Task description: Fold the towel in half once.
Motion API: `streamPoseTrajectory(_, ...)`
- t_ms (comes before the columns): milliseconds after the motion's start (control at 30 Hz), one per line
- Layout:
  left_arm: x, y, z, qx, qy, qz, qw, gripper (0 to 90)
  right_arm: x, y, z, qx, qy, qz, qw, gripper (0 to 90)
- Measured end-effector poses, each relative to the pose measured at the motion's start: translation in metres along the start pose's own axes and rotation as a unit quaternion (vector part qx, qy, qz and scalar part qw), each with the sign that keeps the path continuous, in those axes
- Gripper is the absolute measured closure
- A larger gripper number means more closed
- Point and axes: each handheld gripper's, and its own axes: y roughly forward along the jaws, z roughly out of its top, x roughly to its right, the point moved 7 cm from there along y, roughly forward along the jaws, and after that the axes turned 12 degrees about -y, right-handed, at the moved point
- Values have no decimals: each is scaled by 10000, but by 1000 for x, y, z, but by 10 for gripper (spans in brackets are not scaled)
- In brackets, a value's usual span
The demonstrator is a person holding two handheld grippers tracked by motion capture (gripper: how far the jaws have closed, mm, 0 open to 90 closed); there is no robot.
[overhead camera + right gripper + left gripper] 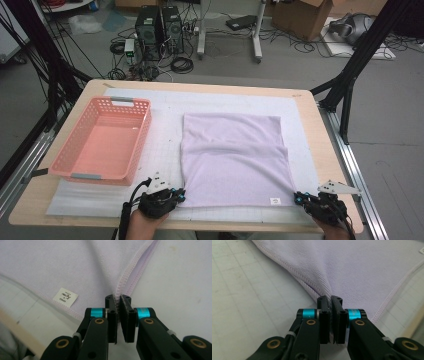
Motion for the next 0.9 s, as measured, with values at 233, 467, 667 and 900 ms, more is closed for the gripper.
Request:
streamPoseTrajectory(233, 7, -22, -21, -129, 103, -230, 9996, 854, -27, -21, -20, -105, -51, 244, 9996, 850)
streamPoseTrajectory(467, 9, -21, -9, 128, 160, -407, 9990, 638, -35, -27, -22, 33, -301, 286, 9991, 727)
streamPoseTrajectory(667, -1, -14, 32, 677, 178, -495, 9963, 464, -17, -39, 7, 853, -252, 24, 9960, 584)
streamPoseTrajectory(900, -20, 13, 72, 927, 82, -356, 9950, 436, 13, -25, 37, 1129, -280, -276, 9928, 571)
